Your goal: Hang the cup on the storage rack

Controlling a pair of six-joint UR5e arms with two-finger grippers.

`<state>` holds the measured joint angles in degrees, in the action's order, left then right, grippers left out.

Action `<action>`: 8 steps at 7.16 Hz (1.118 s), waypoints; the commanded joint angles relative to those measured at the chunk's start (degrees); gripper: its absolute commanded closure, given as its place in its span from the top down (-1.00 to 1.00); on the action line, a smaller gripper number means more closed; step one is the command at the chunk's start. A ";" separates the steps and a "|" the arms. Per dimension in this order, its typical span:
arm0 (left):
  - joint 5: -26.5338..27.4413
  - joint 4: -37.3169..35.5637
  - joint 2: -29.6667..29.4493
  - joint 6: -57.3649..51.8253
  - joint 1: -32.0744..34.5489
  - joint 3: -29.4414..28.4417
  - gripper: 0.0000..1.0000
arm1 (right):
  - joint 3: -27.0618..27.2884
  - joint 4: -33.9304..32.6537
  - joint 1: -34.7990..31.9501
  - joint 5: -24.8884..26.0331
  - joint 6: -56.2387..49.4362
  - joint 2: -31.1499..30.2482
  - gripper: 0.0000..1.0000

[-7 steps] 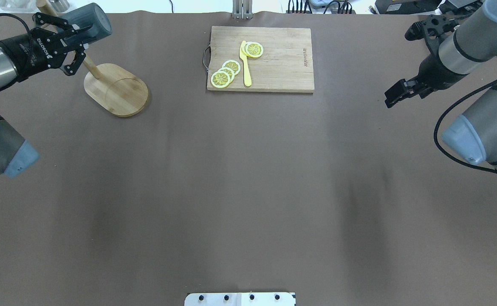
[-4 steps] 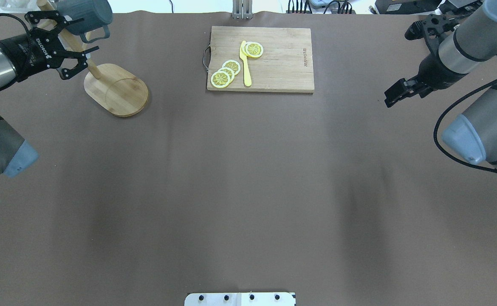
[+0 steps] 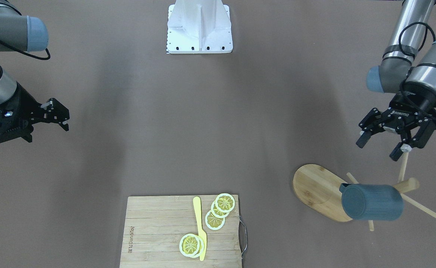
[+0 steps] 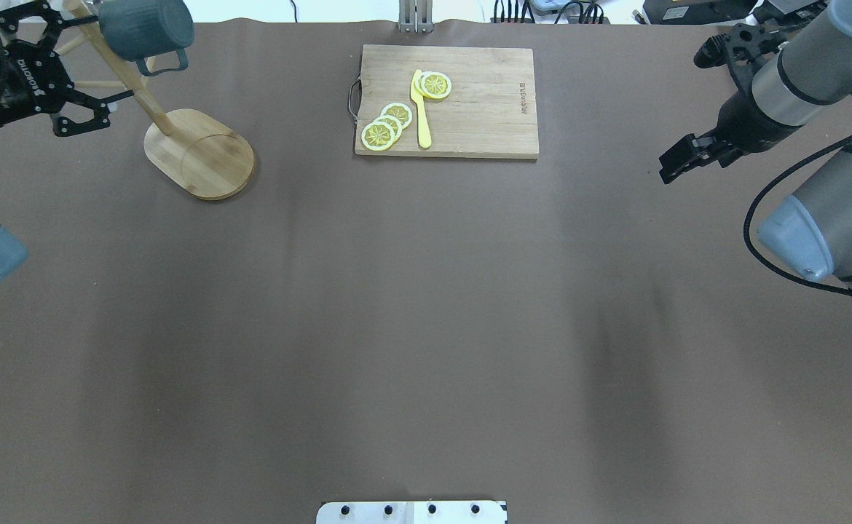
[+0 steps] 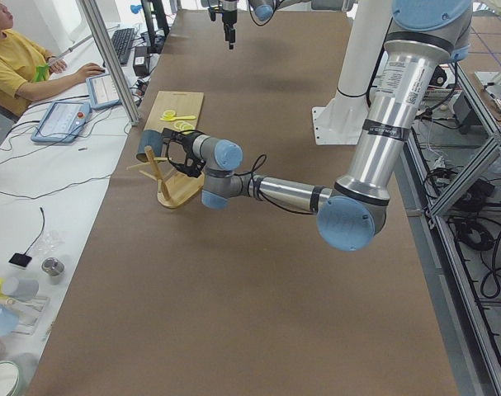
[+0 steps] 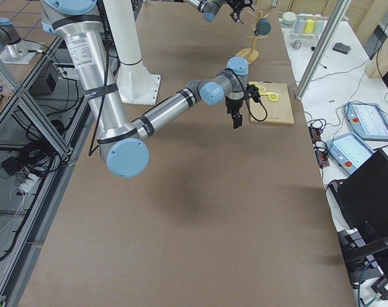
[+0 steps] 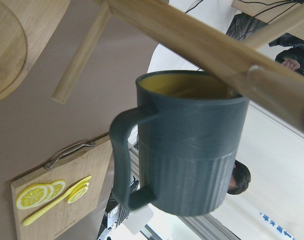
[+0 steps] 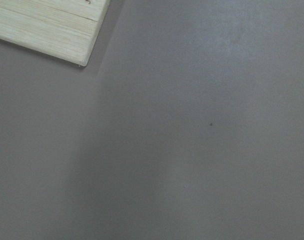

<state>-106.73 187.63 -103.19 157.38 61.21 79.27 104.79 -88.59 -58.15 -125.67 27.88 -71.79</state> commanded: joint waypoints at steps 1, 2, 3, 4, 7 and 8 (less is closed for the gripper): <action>-6.53 2.91 5.61 -14.39 5.04 0.01 0.97 | -0.02 0.00 -0.12 -0.01 -0.10 -0.19 1.00; -10.82 2.48 7.54 -24.73 9.15 -0.52 0.97 | -0.11 -0.09 -0.90 0.16 -0.19 -0.54 1.00; -15.65 1.34 9.48 -37.89 13.28 -1.31 0.97 | -0.20 -0.09 -2.22 0.16 -0.71 -0.97 1.00; -17.61 -2.58 12.02 -53.68 16.11 -1.23 0.97 | -0.28 -0.09 -3.53 0.16 -0.72 -1.76 1.00; -17.37 -21.54 15.91 -107.20 22.88 -1.05 0.97 | -0.46 -0.09 -13.88 -0.27 -14.09 -9.03 1.00; -16.85 -28.13 17.30 -122.77 24.82 -1.14 0.97 | -0.29 -0.17 -17.92 -0.63 -16.17 -11.41 1.00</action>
<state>-123.96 167.50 -87.22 54.08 83.40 78.16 104.46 -88.70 -71.25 -125.90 16.28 -80.15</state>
